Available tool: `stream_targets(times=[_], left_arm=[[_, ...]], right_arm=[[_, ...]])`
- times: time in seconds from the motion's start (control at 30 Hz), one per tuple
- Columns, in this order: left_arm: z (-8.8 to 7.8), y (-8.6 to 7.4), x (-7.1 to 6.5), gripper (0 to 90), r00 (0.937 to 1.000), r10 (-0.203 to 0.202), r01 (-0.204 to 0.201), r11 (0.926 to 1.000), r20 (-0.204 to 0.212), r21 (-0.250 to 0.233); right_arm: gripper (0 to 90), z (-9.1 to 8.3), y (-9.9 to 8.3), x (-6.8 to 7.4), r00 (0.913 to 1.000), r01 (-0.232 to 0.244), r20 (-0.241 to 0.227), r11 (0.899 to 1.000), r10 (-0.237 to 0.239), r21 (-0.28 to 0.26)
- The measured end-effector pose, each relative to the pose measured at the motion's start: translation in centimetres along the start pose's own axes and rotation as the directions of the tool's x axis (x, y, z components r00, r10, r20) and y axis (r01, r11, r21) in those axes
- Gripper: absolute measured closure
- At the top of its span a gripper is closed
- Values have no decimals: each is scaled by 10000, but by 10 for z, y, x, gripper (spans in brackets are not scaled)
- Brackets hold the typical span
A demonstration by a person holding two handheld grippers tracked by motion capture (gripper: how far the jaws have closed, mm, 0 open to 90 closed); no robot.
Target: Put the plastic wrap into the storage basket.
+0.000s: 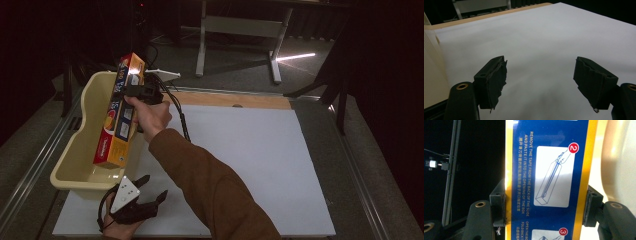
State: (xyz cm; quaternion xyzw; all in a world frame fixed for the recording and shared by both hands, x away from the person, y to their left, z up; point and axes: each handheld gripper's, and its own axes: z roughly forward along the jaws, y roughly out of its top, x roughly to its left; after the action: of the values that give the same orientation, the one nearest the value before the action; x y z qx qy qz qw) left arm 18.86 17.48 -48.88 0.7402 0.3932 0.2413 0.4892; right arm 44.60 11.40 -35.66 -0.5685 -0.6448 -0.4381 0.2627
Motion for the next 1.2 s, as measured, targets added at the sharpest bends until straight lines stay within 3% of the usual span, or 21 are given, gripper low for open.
stream_targets(times=[0.37, 0.53, 0.93, 1.2], left_arm=[[0, 0, 0, 256, 10000, 1, -1, 10000, 47, -46], [0, 0, 0, 252, 10000, 20, -20, 10000, 14, -21], [0, 0, 0, 253, 10000, 63, -63, 10000, 31, 2], [0, 0, 0, 252, 10000, 79, -79, 10000, -16, 17]], right_arm=[[386, 10, -12, -2, 10000, 31, 44, 10000, -31, -47], [386, 18, -19, -4, 9994, 323, 128, 9995, -322, -48], [385, 26, -33, -3, 9998, 169, 91, 9999, -169, -13], [385, 29, -31, -6, 9983, 383, 459, 9989, -370, -264]])
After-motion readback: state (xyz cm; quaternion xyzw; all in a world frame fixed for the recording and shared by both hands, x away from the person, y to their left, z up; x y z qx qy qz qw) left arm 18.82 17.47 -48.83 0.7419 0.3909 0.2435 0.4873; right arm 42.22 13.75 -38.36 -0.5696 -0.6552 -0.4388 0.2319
